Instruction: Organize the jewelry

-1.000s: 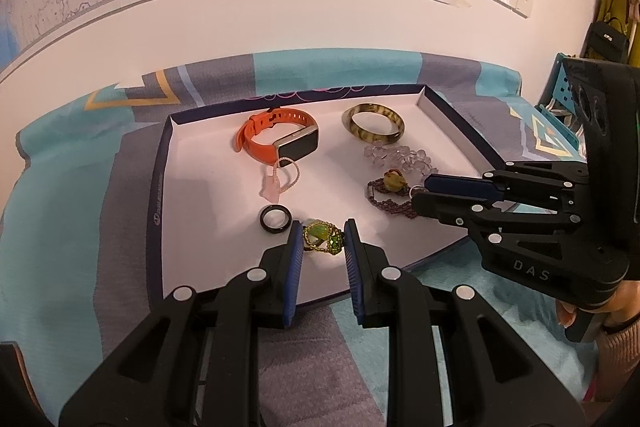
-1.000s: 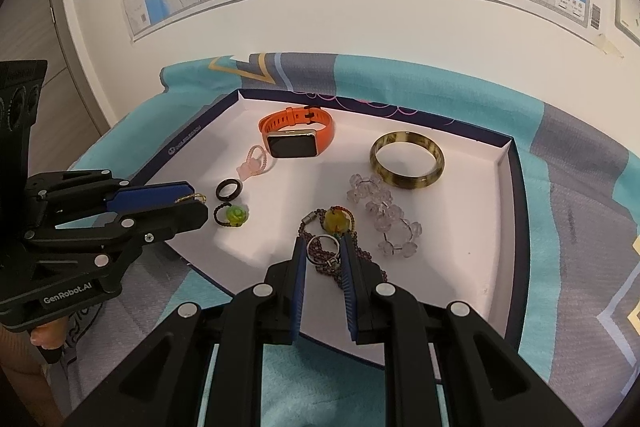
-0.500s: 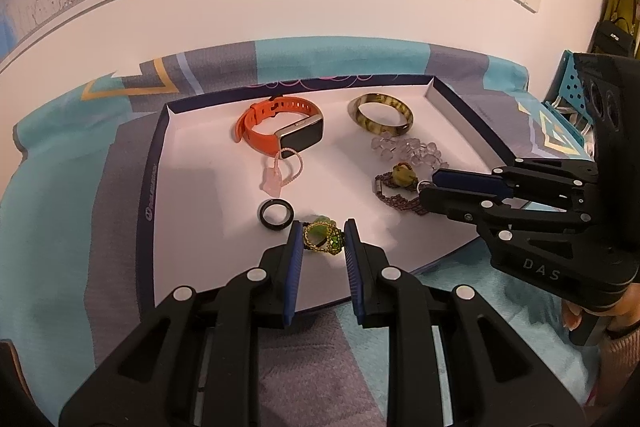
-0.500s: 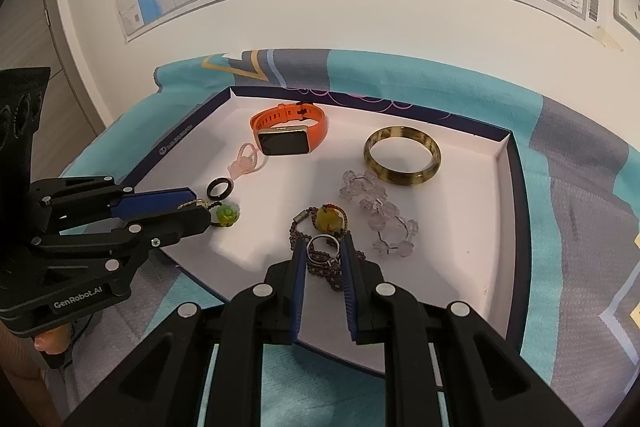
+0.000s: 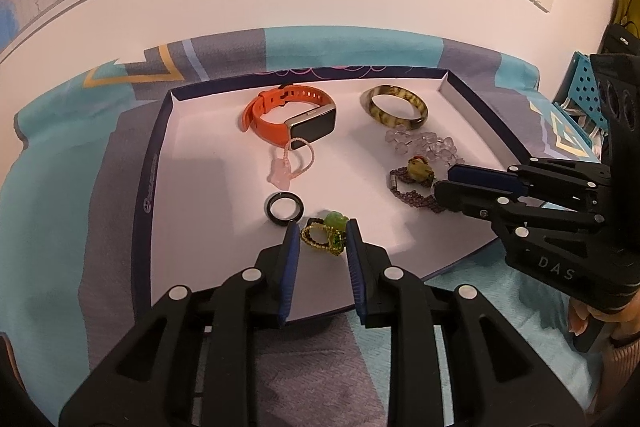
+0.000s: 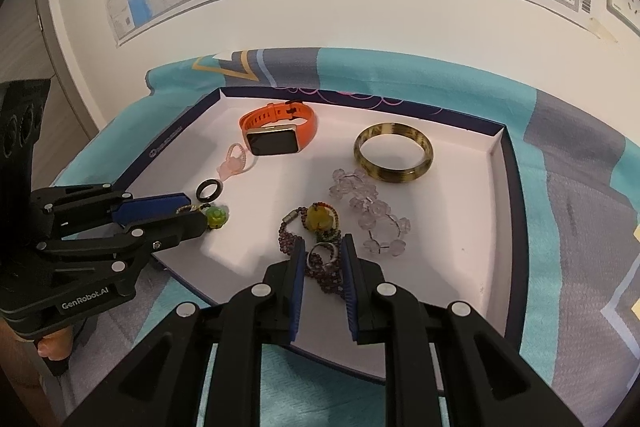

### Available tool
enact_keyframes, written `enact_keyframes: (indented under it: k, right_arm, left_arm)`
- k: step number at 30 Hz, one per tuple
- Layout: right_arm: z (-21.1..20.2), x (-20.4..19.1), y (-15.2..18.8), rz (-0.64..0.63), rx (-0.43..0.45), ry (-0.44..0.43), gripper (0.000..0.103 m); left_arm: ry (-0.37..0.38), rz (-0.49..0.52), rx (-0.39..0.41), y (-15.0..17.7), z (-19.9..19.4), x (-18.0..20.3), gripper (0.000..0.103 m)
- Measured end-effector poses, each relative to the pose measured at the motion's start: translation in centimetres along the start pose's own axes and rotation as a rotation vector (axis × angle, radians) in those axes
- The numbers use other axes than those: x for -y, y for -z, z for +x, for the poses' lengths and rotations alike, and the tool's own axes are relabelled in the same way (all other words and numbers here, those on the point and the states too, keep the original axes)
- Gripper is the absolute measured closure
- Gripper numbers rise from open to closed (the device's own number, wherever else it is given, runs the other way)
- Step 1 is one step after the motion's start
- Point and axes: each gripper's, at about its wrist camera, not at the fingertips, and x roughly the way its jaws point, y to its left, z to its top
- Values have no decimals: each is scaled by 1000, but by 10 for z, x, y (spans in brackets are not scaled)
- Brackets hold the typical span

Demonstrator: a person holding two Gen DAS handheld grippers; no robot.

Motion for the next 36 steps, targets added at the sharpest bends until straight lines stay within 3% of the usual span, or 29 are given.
enact_keyframes:
  k: [7,8,9,12,14,15,16,18,26,36]
  right_arm:
    - [-10,2,2,16,27,-1,71]
    - [-13,3,3,21,35,1,62]
    - [-17,3,4,27,46,11,45]
    - [-31,4,8,30,80,20,34]
    - [-41,4,12,38,101,35,19]
    - [-48,4,14,40,120,43,17]
    - [-52,4,16,38,128,46,17]
    - [-59,2,22,24,134,69,7]
    - [-67,-15,47,-5,110,82,7]
    - [-70,-32,68,7,86,67,7]
  left_arm:
    - [-16,-10,24,3,-8,-2,51]
    - [-17,-12,34,3,-11,-2,48]
    - [-22,-11,47,4,-15,-2,43]
    - [-36,-17,75,6,-27,-3,17]
    - [-60,-16,102,9,-38,-3,12]
    - [-70,-16,107,10,-41,-3,6]
    - [-83,-21,118,12,-46,-4,5]
    - [-98,-25,139,17,-57,-3,5]
    - [-161,-49,165,37,-82,-1,5]
    - [-172,-93,137,59,-90,-1,5]
